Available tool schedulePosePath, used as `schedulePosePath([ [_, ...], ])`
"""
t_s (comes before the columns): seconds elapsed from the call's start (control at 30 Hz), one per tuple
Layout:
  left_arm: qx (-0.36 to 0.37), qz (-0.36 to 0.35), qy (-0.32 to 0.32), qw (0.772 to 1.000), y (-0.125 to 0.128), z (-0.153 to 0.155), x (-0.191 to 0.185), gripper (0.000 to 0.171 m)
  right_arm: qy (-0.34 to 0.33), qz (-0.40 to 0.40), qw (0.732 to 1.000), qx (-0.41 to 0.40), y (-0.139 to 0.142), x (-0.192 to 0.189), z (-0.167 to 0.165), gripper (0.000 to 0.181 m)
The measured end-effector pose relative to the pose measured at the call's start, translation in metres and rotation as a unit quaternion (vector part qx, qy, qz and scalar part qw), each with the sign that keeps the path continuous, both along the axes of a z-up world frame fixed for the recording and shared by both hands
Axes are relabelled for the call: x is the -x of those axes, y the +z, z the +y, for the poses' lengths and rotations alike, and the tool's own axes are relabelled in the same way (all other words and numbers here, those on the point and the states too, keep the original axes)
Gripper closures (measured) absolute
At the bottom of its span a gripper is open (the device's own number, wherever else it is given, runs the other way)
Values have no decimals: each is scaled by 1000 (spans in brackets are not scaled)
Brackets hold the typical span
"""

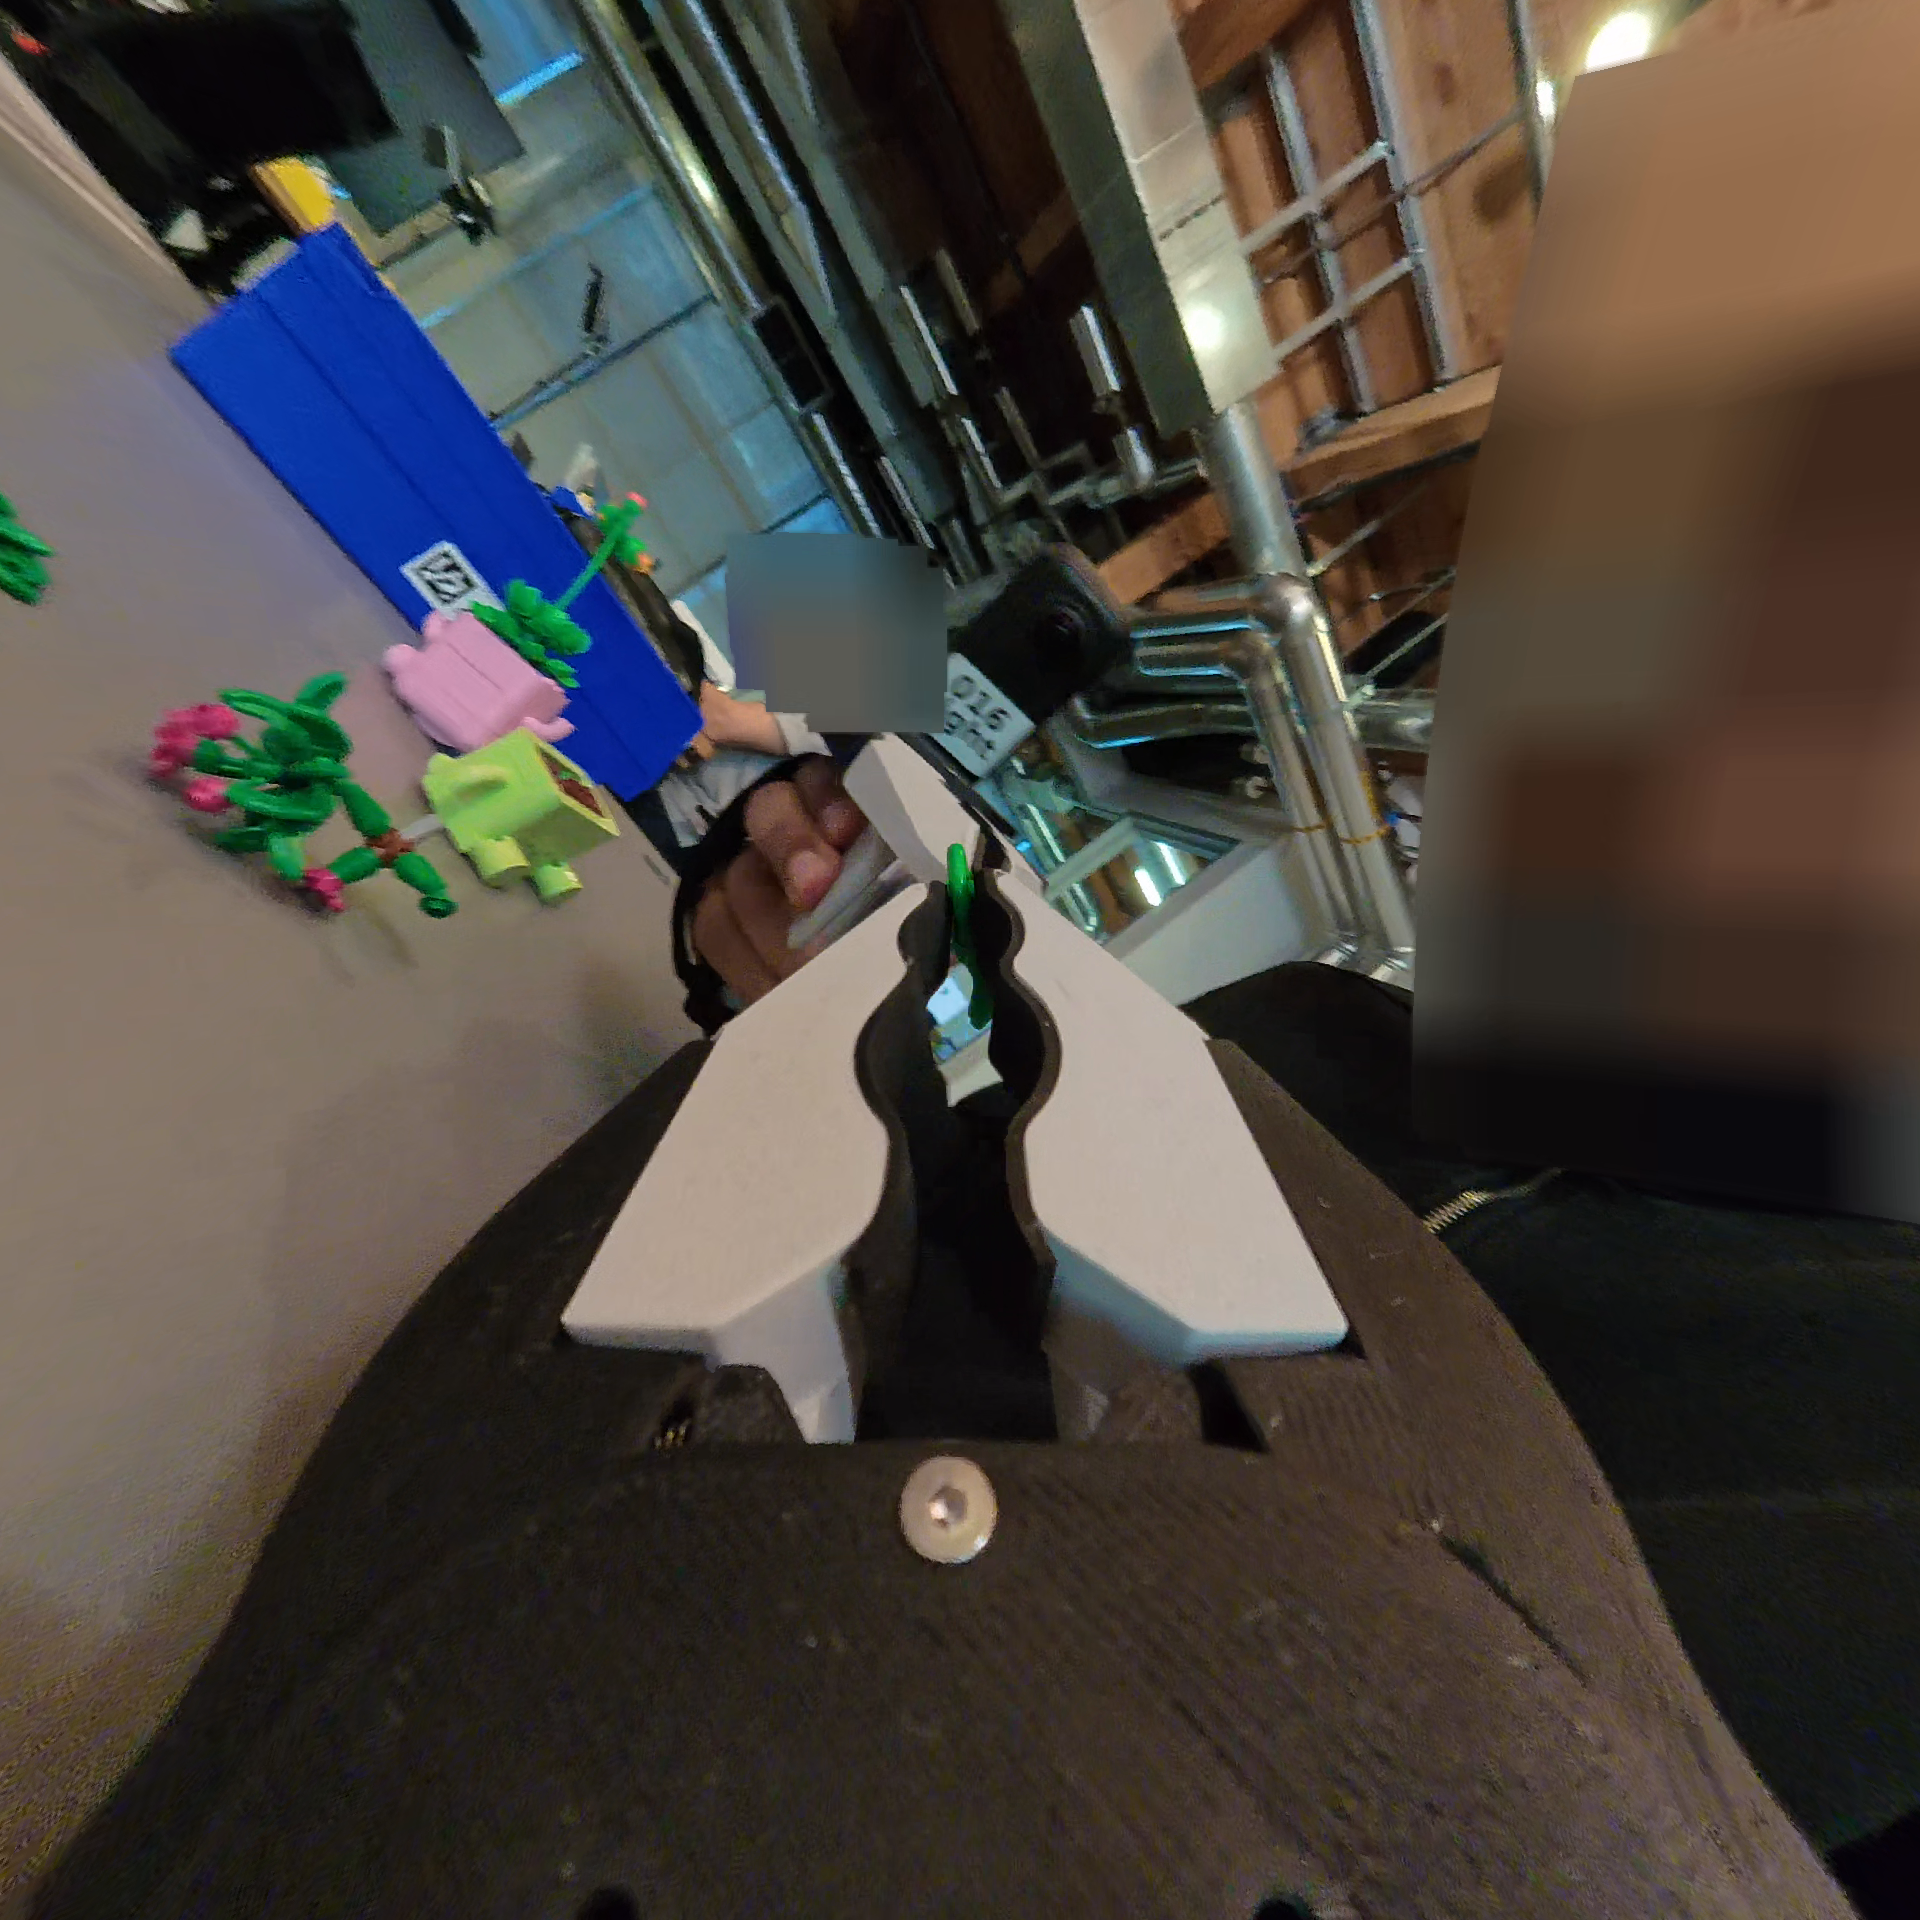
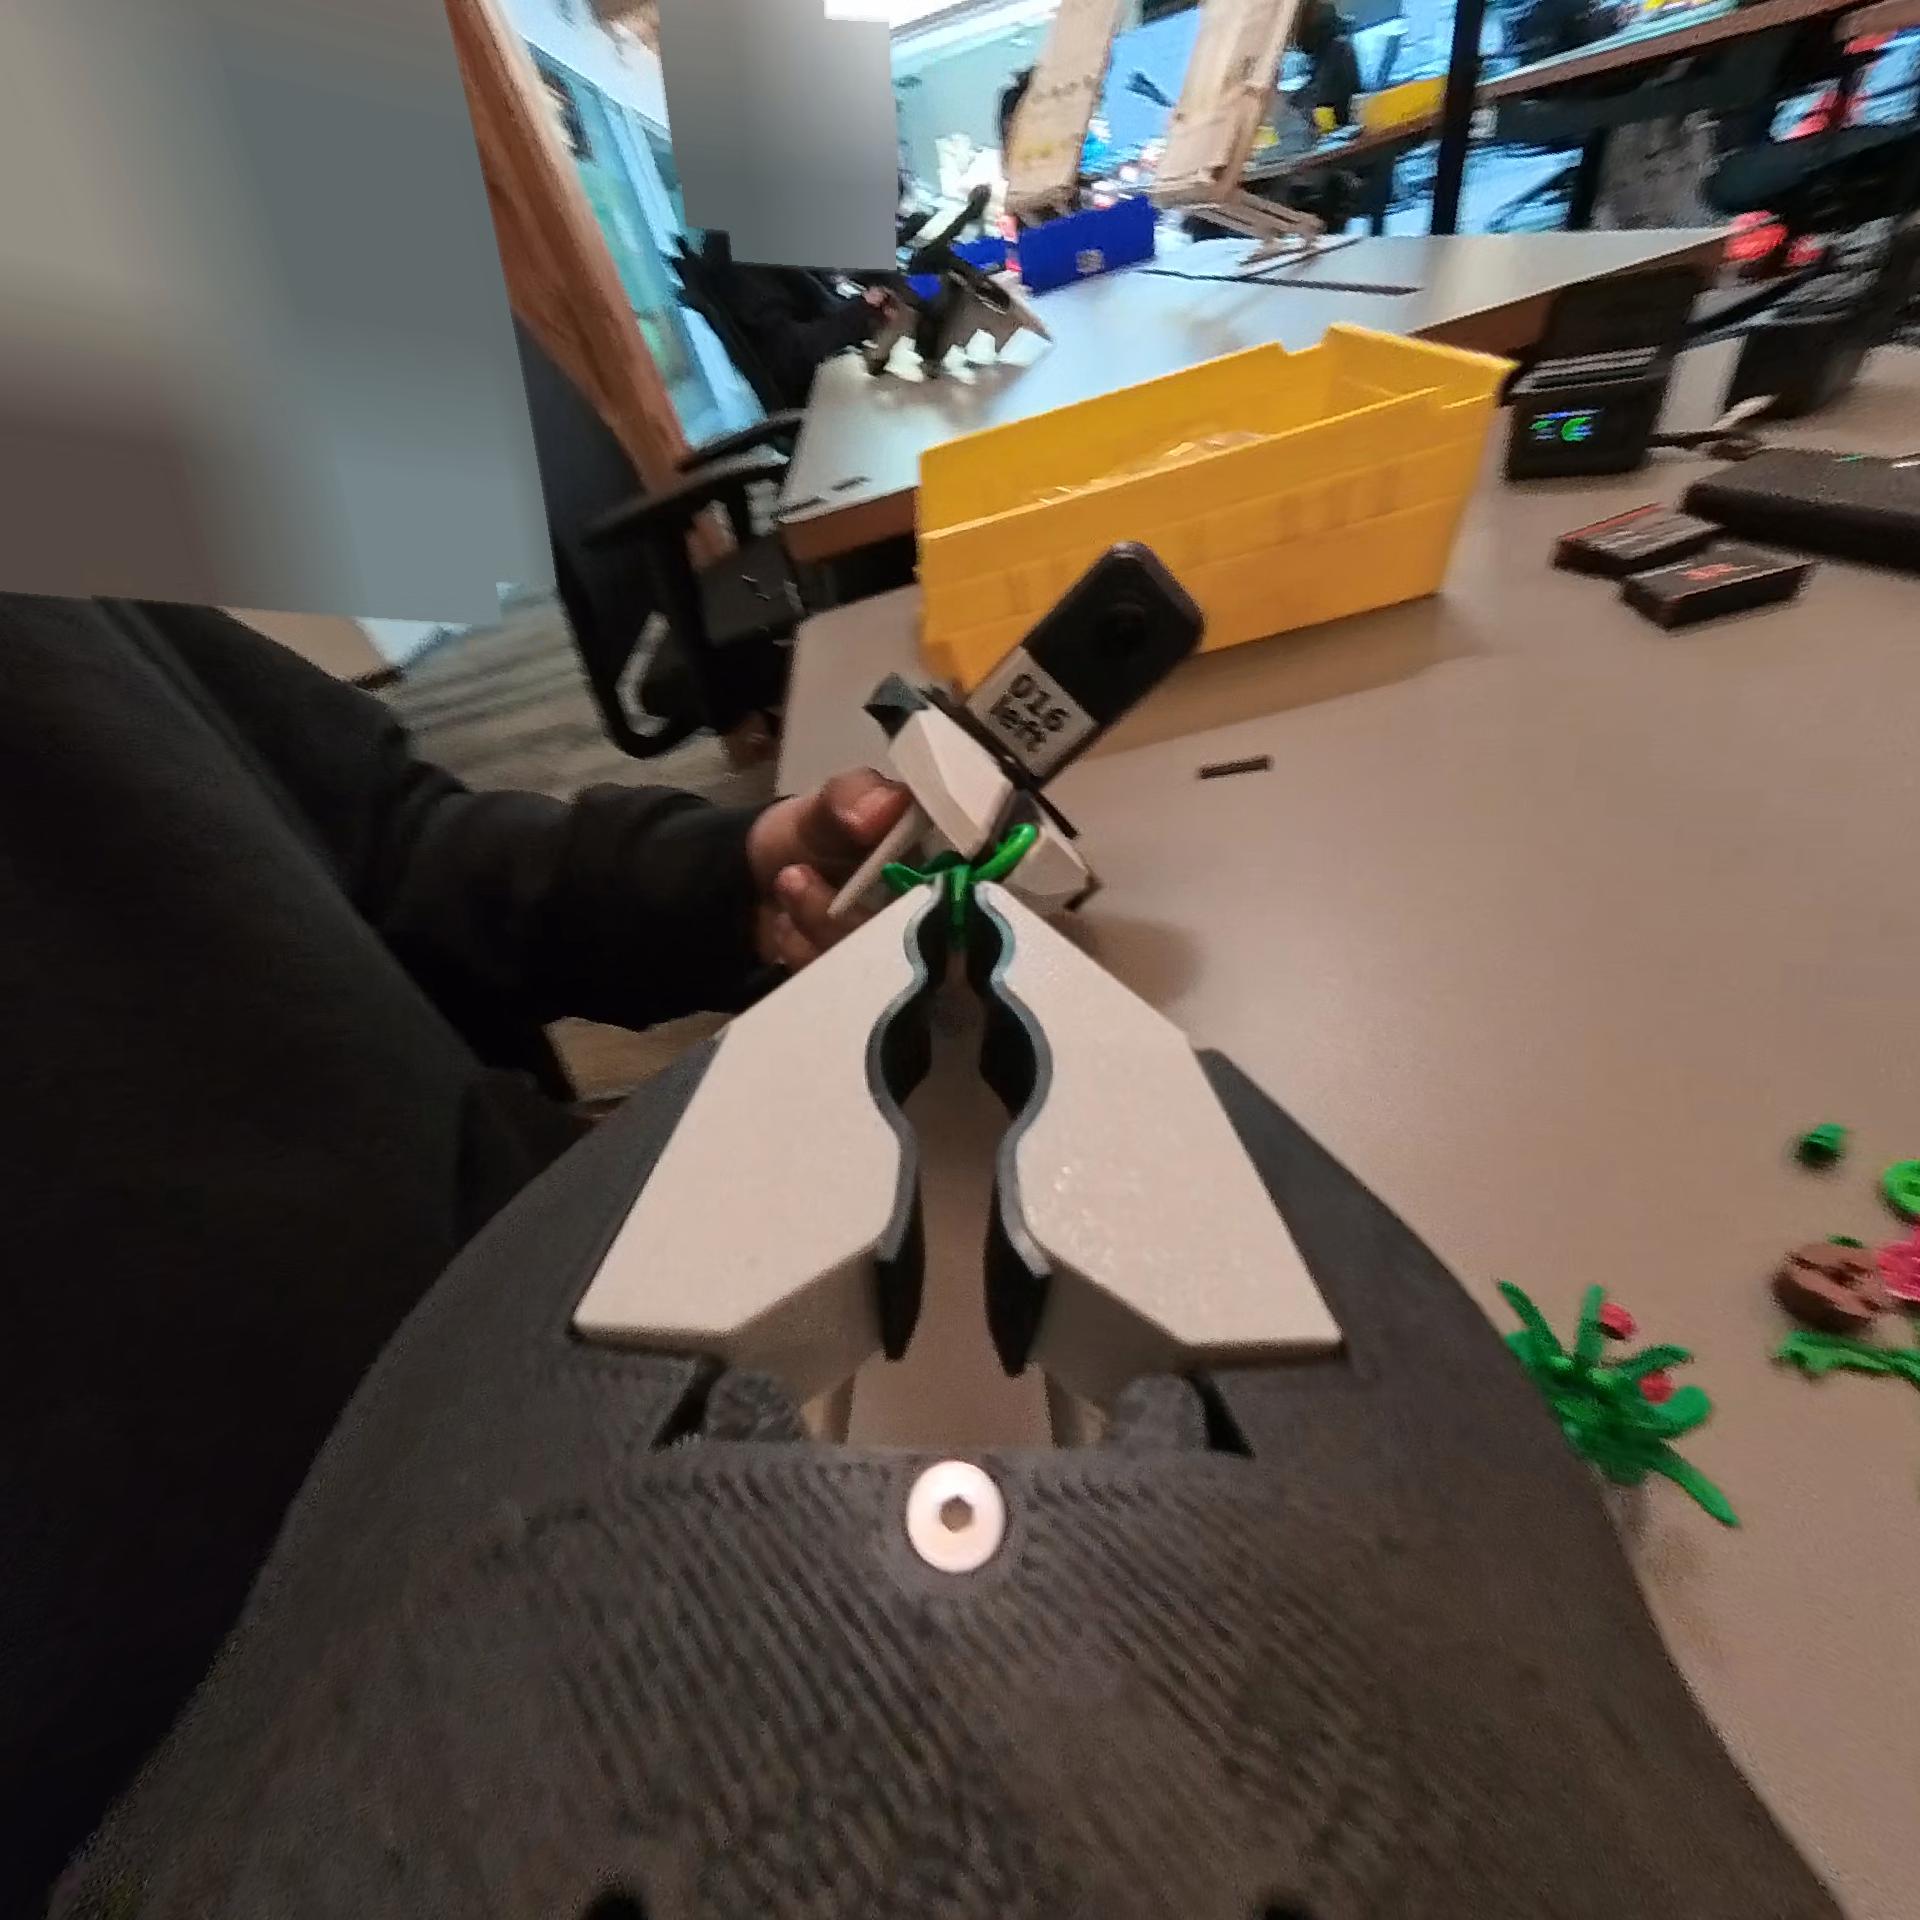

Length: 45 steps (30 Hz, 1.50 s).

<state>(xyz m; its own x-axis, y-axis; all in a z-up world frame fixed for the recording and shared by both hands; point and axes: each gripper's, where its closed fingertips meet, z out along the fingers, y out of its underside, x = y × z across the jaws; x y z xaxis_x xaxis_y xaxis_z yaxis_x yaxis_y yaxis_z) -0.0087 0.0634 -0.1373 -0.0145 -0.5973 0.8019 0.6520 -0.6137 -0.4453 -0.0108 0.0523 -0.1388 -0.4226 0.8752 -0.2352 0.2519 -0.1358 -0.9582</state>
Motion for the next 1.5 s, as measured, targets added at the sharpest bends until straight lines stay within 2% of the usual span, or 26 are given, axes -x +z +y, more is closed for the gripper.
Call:
schedulePosePath([
  [0.03, -10, -5, -11, 1000, 4, -3, -2, 170, 32, 7, 999, 28, 6, -5, -6, 181],
  [0.1, -48, -53, -4, 997, 18, -8, 17, 170, 100, 53, 986, 121, 35, -22, -13, 181],
  [0.13, -56, -44, 4, 997, 17, -10, 26, 171, 95, 69, 983, 141, 44, -26, -5, 181],
  [0.23, -73, 5, 33, 997, 17, -12, 31, 170, -57, 65, 993, 79, 40, -16, 48, 181],
  [0.3, -68, 35, 40, 996, 11, -8, 24, 171, -180, 17, 983, 20, 28, -7, 92, 181],
  [0.4, -50, 52, 52, 996, 1, 0, 17, 171, -329, -126, 935, -38, -10, 1, 154, 181],
  [0.47, -54, 50, 73, 995, 2, 2, 21, 171, -379, -212, 898, -73, -39, 5, 181, 181],
  [0.57, -51, 38, 88, 994, 3, 3, 28, 171, -394, -297, 866, -82, -79, 14, 201, 181],
  [0.67, -48, 37, 93, 994, 2, 4, 29, 171, -387, -323, 862, -57, -99, 23, 204, 181],
  [0.83, -43, 58, 90, 993, -1, 5, 23, 171, -395, -316, 862, -43, -102, 23, 208, 181],
  [0.97, -36, 73, 95, 992, -5, 8, 21, 171, -411, -278, 867, -46, -83, 19, 211, 177],
  [1.07, -32, 73, 101, 992, -6, 9, 22, 171, -417, -234, 877, -51, -58, 16, 206, 178],
  [1.13, -28, 69, 112, 991, -6, 11, 26, 171, -389, -208, 896, -46, -44, 18, 189, 173],
  [1.2, -23, 60, 132, 989, -6, 13, 32, 171, -334, -171, 927, -31, -28, 23, 157, 170],
  [1.3, -19, 33, 159, 986, -3, 15, 44, 171, -224, -111, 968, 18, -14, 30, 88, 165],
  [1.4, -16, 17, 172, 985, -2, 16, 50, 171, -163, -82, 981, 71, -18, 33, 35, 159],
  [1.5, -12, 27, 180, 983, -4, 18, 50, 171, -167, -55, 982, 69, -22, 38, 18, 144],
])
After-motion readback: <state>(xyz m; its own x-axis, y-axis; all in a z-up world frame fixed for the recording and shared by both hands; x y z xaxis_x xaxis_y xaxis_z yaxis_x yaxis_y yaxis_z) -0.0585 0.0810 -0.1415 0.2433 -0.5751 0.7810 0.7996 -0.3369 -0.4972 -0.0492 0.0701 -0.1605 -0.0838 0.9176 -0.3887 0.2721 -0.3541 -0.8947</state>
